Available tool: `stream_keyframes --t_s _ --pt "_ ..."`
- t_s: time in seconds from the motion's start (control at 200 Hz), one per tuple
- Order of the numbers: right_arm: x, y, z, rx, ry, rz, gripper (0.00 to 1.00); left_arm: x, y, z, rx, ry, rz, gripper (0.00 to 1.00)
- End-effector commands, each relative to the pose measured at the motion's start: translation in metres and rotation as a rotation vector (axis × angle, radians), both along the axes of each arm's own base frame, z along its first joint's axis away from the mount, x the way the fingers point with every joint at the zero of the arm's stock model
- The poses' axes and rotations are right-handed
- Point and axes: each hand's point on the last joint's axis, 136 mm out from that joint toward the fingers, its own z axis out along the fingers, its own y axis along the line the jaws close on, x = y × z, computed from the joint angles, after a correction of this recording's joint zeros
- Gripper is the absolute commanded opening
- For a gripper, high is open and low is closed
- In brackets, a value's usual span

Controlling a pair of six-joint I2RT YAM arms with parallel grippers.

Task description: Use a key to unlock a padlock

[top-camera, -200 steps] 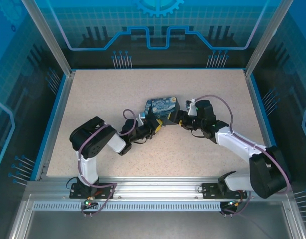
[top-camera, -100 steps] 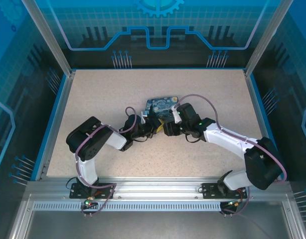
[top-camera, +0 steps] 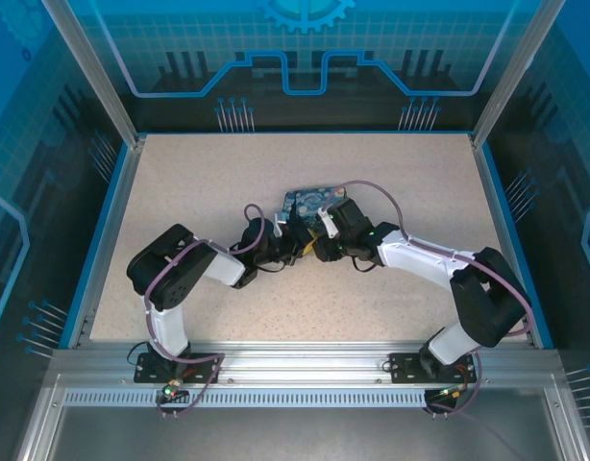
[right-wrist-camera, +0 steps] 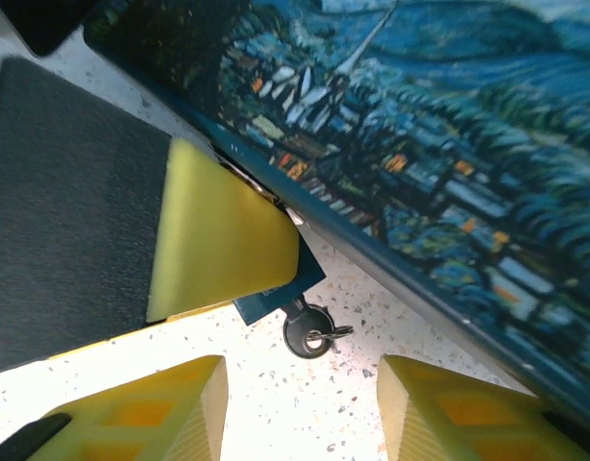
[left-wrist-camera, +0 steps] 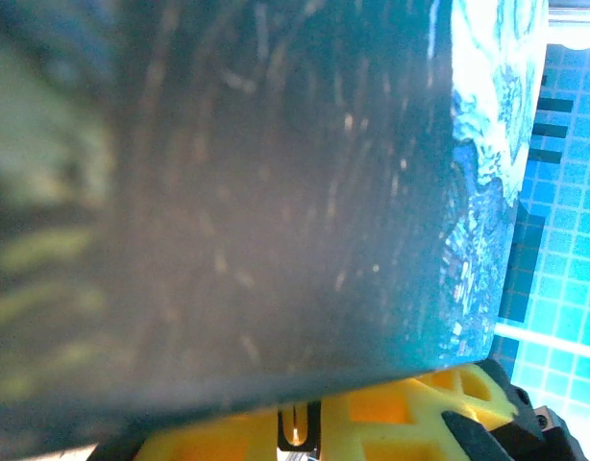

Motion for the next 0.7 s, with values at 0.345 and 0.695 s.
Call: stream_keyframes --t_s 0.345,0.695 --pt "0.014 0.007 -0.01 -0.105 -0.04 0.015 0.38 -0.004 -0.006 0.007 -0.011 0.018 -0.048 0.0" --pt "0.016 0.019 0.003 -0.066 -0.044 0.05 0.11 -0.007 -0.005 0.004 -0.003 0.024 -0.054 0.0"
